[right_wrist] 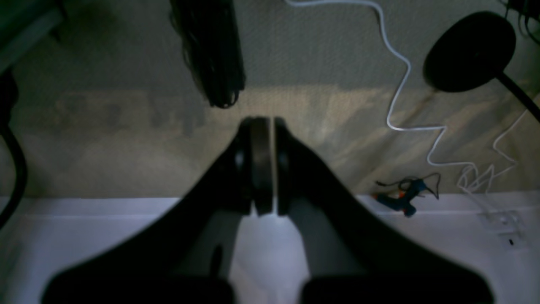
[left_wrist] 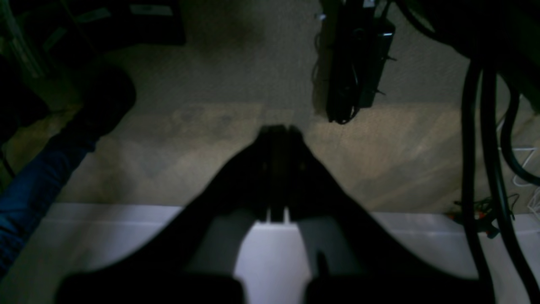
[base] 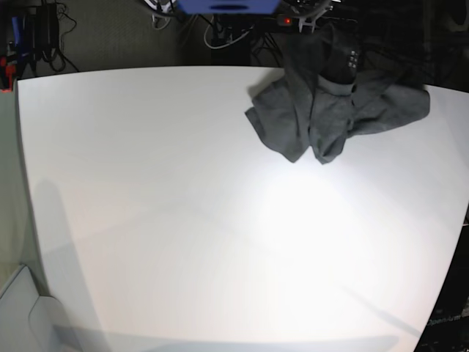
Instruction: Layout the t-shirt on the table in an organized manner, then fold the t-shirt properly
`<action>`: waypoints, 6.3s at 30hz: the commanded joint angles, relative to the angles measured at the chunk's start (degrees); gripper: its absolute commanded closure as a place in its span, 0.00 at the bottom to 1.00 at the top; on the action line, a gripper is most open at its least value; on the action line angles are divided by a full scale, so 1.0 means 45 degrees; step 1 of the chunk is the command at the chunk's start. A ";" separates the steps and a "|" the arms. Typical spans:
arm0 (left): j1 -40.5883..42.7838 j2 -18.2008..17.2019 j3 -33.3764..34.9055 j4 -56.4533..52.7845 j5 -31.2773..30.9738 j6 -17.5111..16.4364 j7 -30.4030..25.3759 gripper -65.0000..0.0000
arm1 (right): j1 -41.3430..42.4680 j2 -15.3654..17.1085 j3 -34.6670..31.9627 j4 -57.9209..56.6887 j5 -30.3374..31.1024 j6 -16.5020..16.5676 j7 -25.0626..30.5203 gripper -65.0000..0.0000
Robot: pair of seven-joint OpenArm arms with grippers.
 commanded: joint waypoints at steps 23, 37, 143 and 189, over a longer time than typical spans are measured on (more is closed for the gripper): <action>0.4318 -0.1142 -0.0051 0.5790 -0.0012 -0.0036 0.0076 1.00 | -0.3782 -0.0208 -0.0114 0.4828 0.0017 0.0134 -0.0076 1.00; 0.8479 -0.2158 -0.0090 1.2296 -0.0442 0.0003 0.0076 1.00 | -0.9936 -0.0149 -0.1990 1.5671 0.0017 0.0134 -0.0076 1.00; 0.8615 -0.3955 -0.0461 2.5463 -0.4505 -0.0095 0.3553 0.47 | -1.2437 0.1433 -0.2459 2.5106 0.0017 0.0134 -0.1287 1.00; -0.2286 -0.7081 0.0027 2.5698 -0.9683 0.1331 0.4432 0.99 | -1.0874 0.1414 -0.2459 2.5106 -0.0002 0.0134 -0.2987 1.00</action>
